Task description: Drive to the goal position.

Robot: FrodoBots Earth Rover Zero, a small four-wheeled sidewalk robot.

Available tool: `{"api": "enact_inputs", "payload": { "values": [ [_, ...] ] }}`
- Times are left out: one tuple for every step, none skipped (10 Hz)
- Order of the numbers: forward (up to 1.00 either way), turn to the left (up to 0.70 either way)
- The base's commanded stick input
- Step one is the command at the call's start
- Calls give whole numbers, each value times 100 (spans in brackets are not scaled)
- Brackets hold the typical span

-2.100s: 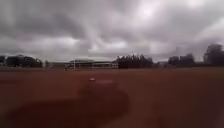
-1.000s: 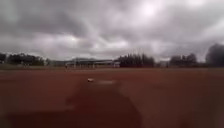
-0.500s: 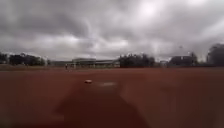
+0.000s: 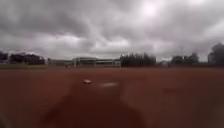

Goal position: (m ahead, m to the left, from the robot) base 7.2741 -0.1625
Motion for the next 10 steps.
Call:
{"api": "enact_inputs", "payload": {
  "values": [
    [70, 0],
    [70, 0],
    [70, 0],
    [70, 0],
    [70, 0],
    [70, 0],
    [70, 0],
    [70, 0],
    [70, 0],
    [70, 0]
  ]
}}
